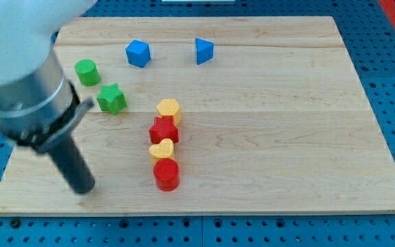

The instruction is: Touch yellow hexagon slightly

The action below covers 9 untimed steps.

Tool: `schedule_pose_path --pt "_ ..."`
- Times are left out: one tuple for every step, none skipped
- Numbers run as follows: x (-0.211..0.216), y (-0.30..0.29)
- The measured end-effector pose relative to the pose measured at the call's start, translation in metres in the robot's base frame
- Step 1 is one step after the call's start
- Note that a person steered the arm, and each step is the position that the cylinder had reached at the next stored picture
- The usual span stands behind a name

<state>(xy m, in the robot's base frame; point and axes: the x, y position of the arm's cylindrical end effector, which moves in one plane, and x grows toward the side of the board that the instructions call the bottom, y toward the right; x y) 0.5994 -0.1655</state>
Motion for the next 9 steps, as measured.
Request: schedule_pose_path --pt "0.018 0.003" --pt "0.02 0.01" --pt "0.019 0.02" --pt "0.019 0.046" --pt "0.019 0.077" --pt "0.019 0.104" --pt "0.019 0.127" --pt "0.019 0.144" --pt "0.019 0.145"
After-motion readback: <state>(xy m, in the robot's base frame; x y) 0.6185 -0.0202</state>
